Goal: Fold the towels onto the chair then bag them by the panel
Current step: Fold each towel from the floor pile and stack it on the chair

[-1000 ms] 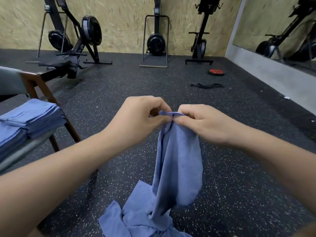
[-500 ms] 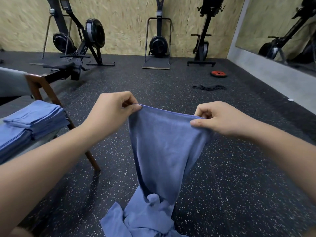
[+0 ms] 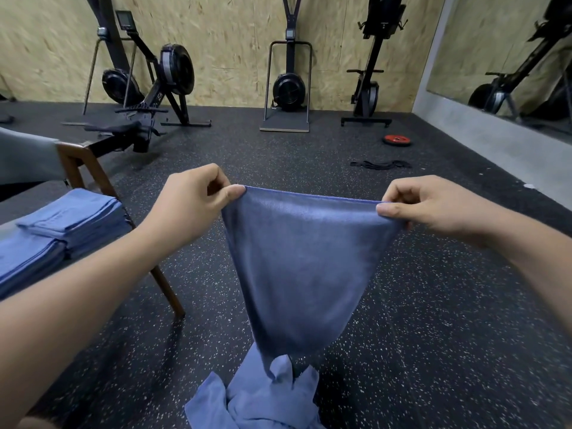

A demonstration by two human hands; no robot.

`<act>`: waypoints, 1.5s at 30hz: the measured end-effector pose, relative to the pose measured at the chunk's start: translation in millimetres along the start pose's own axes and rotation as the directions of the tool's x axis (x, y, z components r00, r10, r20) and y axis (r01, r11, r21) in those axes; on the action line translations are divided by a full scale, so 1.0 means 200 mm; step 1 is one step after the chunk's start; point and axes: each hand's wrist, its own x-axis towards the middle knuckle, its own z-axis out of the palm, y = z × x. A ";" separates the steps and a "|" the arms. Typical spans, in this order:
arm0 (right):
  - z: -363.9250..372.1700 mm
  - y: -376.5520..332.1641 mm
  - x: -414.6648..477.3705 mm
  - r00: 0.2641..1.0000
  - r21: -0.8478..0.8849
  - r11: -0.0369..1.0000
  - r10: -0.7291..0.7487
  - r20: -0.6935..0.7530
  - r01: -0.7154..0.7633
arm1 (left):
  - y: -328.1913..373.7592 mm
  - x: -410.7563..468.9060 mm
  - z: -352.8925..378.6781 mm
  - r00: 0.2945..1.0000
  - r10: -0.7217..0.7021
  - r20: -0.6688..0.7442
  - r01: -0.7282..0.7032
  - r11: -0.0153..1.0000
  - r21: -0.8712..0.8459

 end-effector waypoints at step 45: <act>0.38 -0.40 -0.16 0.950 0.151 0.938 -0.308 -0.047 0.312 | 0.44 -0.24 0.00 0.946 0.242 0.216 -0.066 0.797 -0.601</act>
